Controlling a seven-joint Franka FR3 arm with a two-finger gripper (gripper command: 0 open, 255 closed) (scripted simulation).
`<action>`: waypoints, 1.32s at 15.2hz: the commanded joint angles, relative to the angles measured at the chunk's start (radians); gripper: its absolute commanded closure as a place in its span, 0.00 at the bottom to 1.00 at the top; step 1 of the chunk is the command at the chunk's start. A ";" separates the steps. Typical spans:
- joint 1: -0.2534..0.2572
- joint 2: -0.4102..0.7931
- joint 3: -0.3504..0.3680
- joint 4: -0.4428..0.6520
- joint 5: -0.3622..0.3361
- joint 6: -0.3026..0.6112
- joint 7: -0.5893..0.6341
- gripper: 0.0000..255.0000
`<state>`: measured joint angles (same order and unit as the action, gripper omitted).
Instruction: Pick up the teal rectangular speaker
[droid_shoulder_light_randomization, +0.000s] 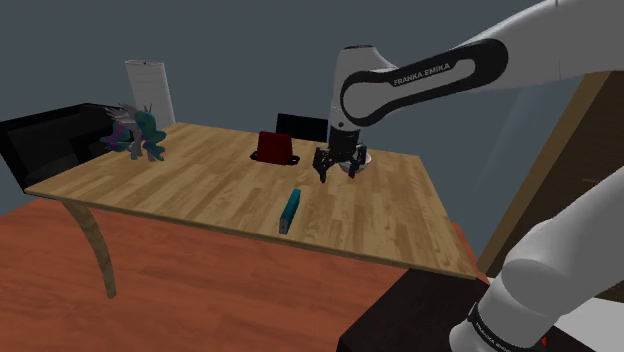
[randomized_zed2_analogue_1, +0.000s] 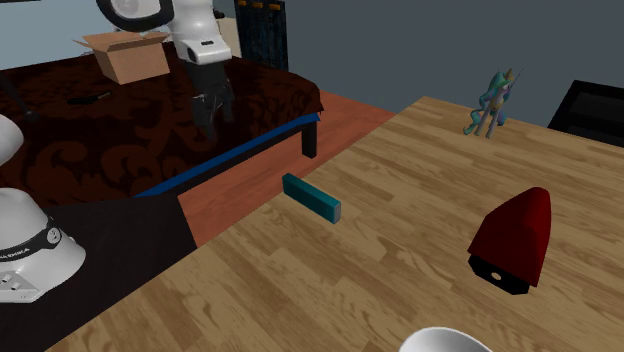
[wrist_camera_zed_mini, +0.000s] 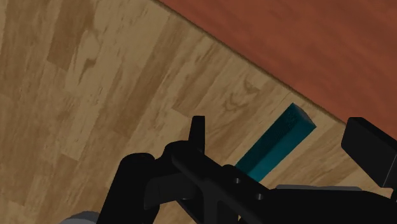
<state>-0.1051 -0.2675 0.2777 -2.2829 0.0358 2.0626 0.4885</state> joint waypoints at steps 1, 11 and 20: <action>-0.012 0.078 0.017 0.030 -0.020 0.047 0.070 0.00; -0.015 0.476 0.021 0.268 -0.173 0.188 0.407 0.00; 0.039 0.825 -0.062 0.588 -0.247 0.212 0.623 0.00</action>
<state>-0.0750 0.5107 0.2255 -1.7462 -0.2053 2.2790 1.0871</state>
